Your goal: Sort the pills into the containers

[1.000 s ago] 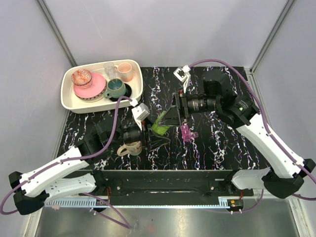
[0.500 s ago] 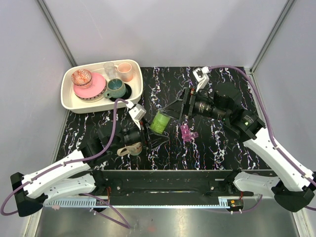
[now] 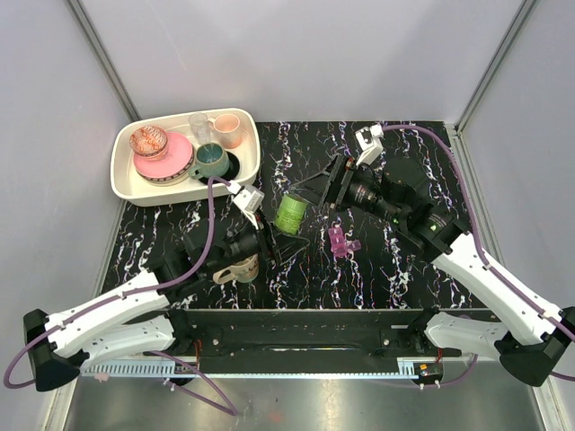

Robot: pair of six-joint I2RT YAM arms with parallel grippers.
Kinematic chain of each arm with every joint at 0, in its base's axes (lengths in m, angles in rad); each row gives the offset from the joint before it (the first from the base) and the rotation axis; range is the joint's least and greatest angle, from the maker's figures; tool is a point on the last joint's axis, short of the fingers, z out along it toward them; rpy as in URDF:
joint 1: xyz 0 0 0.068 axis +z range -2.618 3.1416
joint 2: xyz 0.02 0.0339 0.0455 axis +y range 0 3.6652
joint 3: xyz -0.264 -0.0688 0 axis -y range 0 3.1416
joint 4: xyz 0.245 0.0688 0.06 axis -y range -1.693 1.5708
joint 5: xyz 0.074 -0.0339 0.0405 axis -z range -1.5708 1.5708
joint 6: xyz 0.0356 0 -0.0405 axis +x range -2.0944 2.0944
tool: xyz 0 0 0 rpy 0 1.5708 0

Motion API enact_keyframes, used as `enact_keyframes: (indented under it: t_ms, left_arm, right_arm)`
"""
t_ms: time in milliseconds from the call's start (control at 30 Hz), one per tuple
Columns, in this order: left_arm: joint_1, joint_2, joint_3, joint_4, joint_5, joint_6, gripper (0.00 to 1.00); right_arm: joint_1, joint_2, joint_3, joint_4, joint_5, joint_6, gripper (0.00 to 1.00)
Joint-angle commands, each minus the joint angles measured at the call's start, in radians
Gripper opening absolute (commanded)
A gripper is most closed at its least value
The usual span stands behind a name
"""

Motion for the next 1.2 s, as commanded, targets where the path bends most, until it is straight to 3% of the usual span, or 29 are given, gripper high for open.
enact_keyframes:
  t_ms: [0,667,933,1167]
  left_arm:
    - [-0.005,0.005,0.026,0.090,-0.035,-0.016,0.00]
    - [-0.005,0.051,0.076,0.100,-0.037,-0.010,0.00]
    - [-0.005,0.051,0.073,0.103,-0.038,-0.010,0.00]
    - [-0.005,0.058,0.073,0.107,-0.040,-0.013,0.00]
  right_arm:
    - [0.005,-0.003,-0.007,0.088,0.019,0.023,0.88]
    - [0.005,0.028,-0.033,0.087,-0.065,0.040,0.76]
    - [0.005,0.032,-0.036,0.087,-0.076,0.043,0.64]
    - [0.005,0.046,-0.034,0.085,-0.099,0.046,0.62]
